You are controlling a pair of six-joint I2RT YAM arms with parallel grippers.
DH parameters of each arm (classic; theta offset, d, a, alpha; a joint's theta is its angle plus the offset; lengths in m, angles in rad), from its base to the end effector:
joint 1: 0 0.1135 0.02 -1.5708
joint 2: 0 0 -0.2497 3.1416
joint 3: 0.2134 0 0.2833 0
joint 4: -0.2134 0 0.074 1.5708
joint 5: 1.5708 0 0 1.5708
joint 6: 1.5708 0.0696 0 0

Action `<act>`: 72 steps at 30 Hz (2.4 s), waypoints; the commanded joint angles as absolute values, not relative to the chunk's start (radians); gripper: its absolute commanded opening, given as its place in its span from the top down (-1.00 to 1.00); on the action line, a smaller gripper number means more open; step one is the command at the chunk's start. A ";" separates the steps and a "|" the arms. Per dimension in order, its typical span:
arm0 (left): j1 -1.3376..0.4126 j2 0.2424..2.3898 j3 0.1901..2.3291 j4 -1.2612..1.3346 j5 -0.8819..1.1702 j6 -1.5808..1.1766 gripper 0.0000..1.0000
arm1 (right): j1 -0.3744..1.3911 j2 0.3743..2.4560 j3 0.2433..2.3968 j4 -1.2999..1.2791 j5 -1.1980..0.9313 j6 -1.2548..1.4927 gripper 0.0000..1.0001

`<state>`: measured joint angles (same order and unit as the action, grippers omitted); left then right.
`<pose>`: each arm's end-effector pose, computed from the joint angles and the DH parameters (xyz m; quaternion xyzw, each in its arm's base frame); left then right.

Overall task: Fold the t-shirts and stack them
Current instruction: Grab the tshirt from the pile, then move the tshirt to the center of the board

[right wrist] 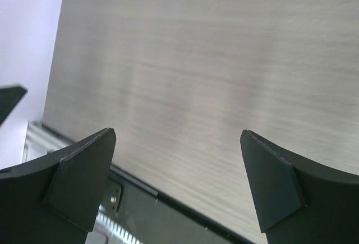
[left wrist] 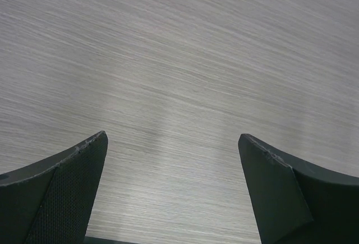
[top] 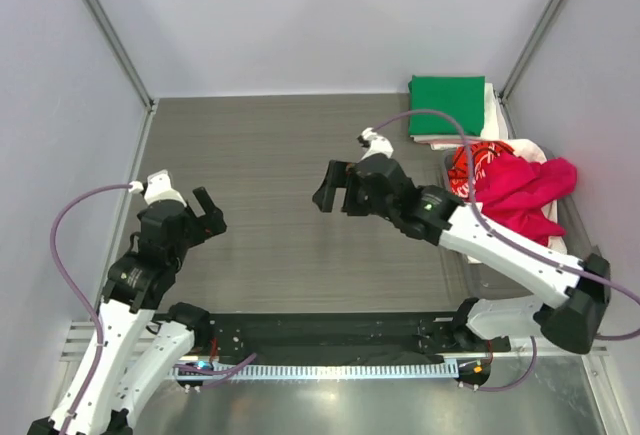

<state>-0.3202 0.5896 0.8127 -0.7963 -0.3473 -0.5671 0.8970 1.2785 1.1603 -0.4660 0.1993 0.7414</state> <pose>0.1843 -0.0362 0.2965 -0.1885 0.8482 -0.0652 0.4907 0.2283 0.2639 0.3011 -0.0211 0.8774 0.2844 0.3857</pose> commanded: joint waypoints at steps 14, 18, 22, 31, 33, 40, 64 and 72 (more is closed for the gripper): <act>-0.318 0.564 0.788 -0.722 -0.218 -0.476 -0.99 | -0.064 1.004 1.172 -0.798 0.471 0.681 -0.99; -0.318 0.568 0.792 -0.738 -0.222 -0.476 -0.99 | -0.306 1.113 1.122 -0.801 0.362 0.672 -0.99; -0.318 0.572 0.792 -0.739 -0.206 -0.474 -1.00 | -0.471 1.199 1.049 -0.734 0.301 0.683 -0.99; -0.319 0.612 0.793 -0.739 -0.186 -0.474 -0.98 | -0.526 1.325 0.913 -0.559 0.247 0.677 -0.91; -0.319 0.620 0.795 -0.739 -0.187 -0.474 -0.96 | -0.526 1.359 0.885 -0.531 0.244 0.670 -0.78; -0.318 0.618 0.796 -0.741 -0.195 -0.476 -0.96 | -0.526 1.365 0.847 -0.449 0.189 0.629 0.71; -0.319 0.617 0.811 -0.782 -0.307 -0.500 -0.95 | 0.298 1.244 1.772 -0.604 -0.043 0.615 0.56; -0.319 0.580 0.819 -0.808 -0.357 -0.523 -0.99 | 0.276 1.244 1.274 -0.778 0.224 0.715 -0.99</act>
